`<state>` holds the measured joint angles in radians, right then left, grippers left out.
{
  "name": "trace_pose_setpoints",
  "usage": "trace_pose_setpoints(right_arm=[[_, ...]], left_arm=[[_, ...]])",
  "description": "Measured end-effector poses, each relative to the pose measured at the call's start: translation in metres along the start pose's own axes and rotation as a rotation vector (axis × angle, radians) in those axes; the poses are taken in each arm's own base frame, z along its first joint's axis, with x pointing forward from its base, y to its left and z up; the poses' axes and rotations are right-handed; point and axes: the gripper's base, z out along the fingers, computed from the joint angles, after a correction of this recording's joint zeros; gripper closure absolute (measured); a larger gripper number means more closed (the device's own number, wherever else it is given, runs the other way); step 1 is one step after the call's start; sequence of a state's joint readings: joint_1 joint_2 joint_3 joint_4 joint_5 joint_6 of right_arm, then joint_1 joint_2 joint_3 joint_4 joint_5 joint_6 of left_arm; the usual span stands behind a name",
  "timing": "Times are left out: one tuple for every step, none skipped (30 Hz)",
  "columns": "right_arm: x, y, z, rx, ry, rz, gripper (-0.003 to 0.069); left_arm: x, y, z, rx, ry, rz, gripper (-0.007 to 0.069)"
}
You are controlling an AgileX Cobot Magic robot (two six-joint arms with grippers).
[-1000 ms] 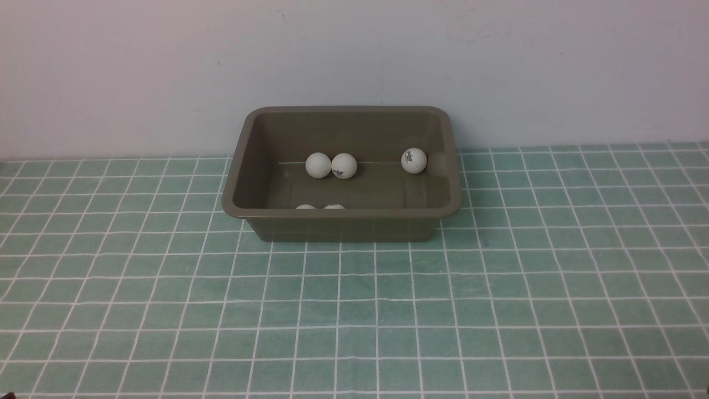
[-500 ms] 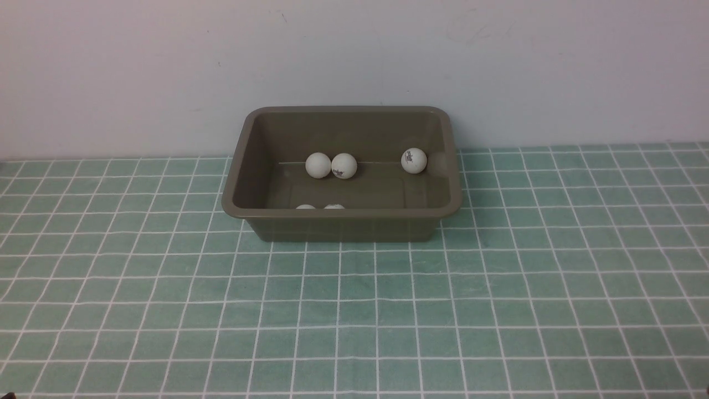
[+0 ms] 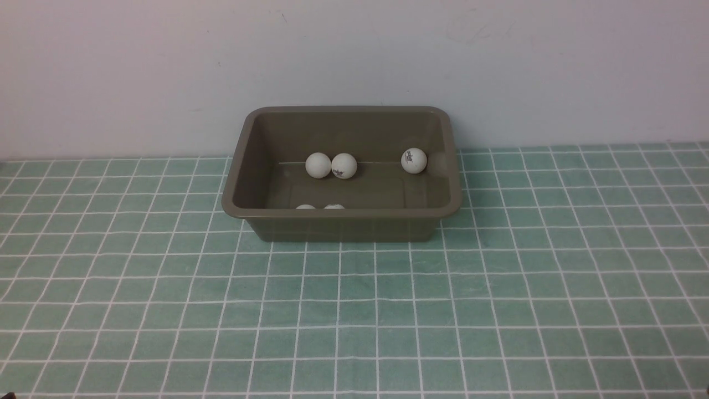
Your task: Put the table tennis balls in the box on the green coffee tablecloth.
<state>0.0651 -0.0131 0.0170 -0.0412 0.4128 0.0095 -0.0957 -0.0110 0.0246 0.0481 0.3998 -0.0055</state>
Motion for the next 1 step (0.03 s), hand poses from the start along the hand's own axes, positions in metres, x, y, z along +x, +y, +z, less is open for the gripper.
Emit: trace_pose_setpoints(right_arm=[[0.0000, 0.0000, 0.0000, 0.000, 0.000, 0.000, 0.0198]], left_arm=[[0.0000, 0.0000, 0.0000, 0.000, 0.000, 0.000, 0.0198]])
